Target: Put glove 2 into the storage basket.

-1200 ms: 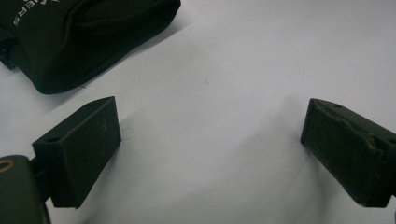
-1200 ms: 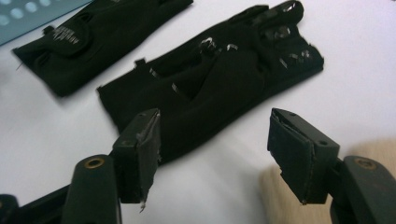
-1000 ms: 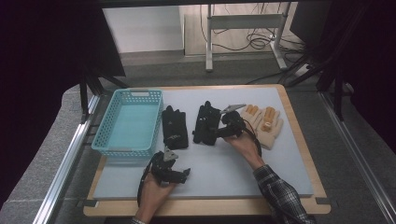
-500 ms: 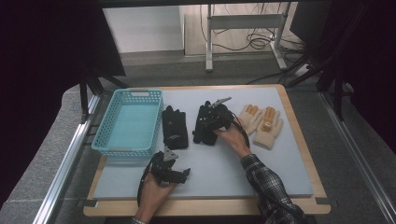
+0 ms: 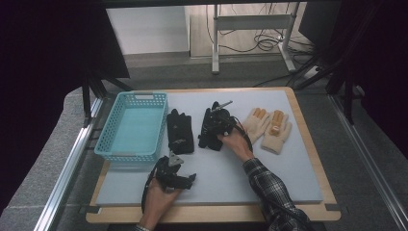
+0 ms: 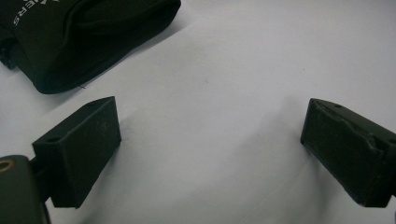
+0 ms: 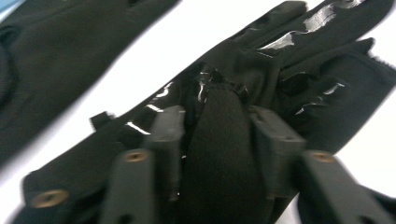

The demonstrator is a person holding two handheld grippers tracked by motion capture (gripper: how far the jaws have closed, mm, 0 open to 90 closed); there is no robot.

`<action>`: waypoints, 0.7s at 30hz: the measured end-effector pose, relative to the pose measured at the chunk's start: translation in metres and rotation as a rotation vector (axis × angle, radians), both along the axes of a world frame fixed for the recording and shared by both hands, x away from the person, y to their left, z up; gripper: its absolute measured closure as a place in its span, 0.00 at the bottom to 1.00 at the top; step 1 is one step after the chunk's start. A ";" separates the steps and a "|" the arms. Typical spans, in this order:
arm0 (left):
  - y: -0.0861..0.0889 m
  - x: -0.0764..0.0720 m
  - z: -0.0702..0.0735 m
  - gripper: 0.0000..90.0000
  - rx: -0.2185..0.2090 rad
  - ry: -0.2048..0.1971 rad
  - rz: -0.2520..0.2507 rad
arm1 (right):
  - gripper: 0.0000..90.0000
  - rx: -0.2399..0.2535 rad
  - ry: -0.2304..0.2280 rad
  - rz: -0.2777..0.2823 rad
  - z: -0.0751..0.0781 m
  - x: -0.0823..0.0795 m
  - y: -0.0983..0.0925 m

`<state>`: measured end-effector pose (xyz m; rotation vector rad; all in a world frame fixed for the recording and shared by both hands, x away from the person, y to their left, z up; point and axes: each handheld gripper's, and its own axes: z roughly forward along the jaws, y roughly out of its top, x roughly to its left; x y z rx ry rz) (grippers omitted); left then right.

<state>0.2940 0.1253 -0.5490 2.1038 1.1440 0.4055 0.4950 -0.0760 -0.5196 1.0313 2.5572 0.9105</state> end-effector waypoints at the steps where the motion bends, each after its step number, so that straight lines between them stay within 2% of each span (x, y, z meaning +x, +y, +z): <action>1: 0.000 0.000 0.000 0.06 0.000 0.000 0.000 | 0.80 0.016 0.017 0.012 0.001 0.000 0.000; 4: 0.000 0.000 0.000 0.06 0.000 0.000 0.000 | 0.86 0.016 0.005 0.021 0.002 -0.001 0.000; 6: 0.000 0.000 0.000 0.06 0.004 0.002 -0.003 | 0.87 -0.010 -0.005 0.020 0.003 -0.002 -0.001; 12: 0.000 0.000 0.000 0.06 0.004 0.002 -0.003 | 0.87 0.032 -0.025 0.040 0.016 -0.008 -0.011; 13: 0.000 0.000 0.000 0.06 0.006 0.001 -0.004 | 0.87 0.043 -0.039 0.052 0.024 -0.015 -0.013; 18: 0.001 0.000 0.000 0.06 0.008 0.000 -0.004 | 0.87 0.074 -0.070 0.088 0.039 -0.030 -0.017; 21: 0.001 0.000 0.000 0.06 0.008 0.000 -0.005 | 0.87 0.112 -0.082 0.114 0.053 -0.050 -0.023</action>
